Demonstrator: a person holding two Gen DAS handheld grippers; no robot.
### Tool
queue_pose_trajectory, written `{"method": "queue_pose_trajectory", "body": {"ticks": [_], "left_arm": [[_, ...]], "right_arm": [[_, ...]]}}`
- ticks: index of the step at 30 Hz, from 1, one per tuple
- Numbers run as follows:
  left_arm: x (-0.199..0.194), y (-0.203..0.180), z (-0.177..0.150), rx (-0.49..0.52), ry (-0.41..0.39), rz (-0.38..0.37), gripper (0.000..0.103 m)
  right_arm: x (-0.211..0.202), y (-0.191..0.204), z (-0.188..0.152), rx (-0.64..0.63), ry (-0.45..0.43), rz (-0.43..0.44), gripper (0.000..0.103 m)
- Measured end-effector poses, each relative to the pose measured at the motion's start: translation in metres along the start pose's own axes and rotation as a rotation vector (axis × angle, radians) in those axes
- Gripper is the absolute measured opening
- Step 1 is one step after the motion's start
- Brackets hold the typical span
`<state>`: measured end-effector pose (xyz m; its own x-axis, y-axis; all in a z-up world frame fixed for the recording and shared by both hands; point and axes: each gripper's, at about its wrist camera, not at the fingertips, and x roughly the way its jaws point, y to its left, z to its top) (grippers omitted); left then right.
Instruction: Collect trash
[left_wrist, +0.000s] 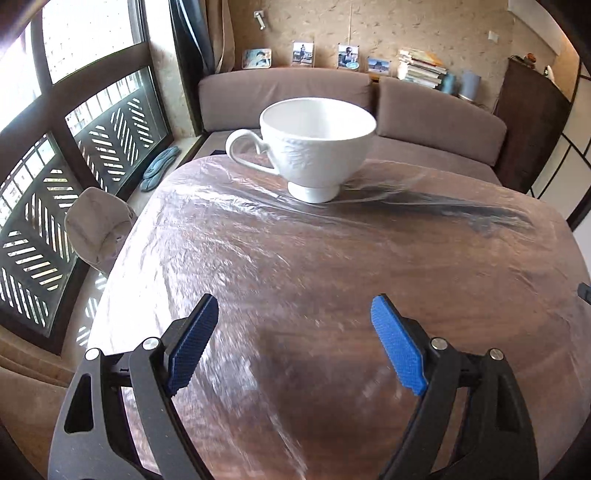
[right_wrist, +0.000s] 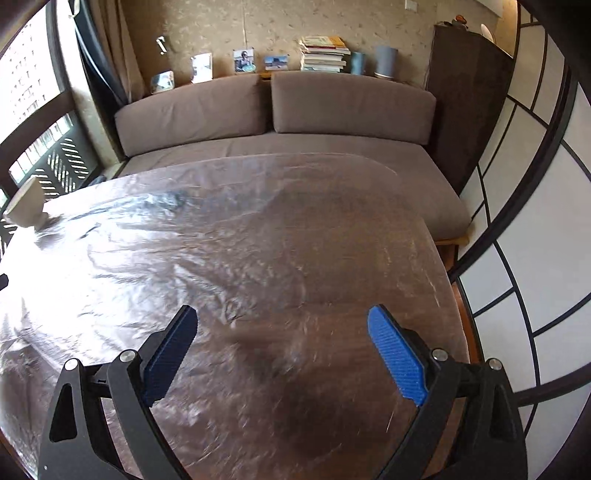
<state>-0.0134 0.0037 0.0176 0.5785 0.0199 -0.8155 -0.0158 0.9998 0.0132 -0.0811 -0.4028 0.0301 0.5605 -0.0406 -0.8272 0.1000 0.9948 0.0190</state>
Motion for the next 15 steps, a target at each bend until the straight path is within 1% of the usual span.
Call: {"method": "queue_pose_trajectory", "body": {"ticks": [3,6,7,10,11,15], "left_arm": [[0.009,0.003,0.004,0.001,0.013,-0.005,0.086],[0.02,0.009,0.006,-0.012,0.029,-0.011,0.087],[0.021,0.01,0.006,-0.018,0.025,-0.012,0.092],[0.025,0.012,0.005,-0.015,0.014,-0.005,0.097],[0.025,0.012,0.005,-0.017,0.009,-0.004,0.101],[0.027,0.012,0.008,-0.015,0.017,-0.007,0.102]], "right_arm": [[0.009,-0.006,0.003,0.019,0.011,0.002,0.092],[0.013,-0.007,0.003,0.012,0.011,-0.016,0.093],[0.013,-0.004,0.002,0.004,0.011,-0.023,0.094],[0.017,-0.003,0.001,-0.002,-0.006,-0.033,0.099],[0.017,-0.003,0.0,0.0,-0.004,-0.035,0.099],[0.018,-0.002,-0.001,0.003,-0.003,-0.044,0.099]]}}
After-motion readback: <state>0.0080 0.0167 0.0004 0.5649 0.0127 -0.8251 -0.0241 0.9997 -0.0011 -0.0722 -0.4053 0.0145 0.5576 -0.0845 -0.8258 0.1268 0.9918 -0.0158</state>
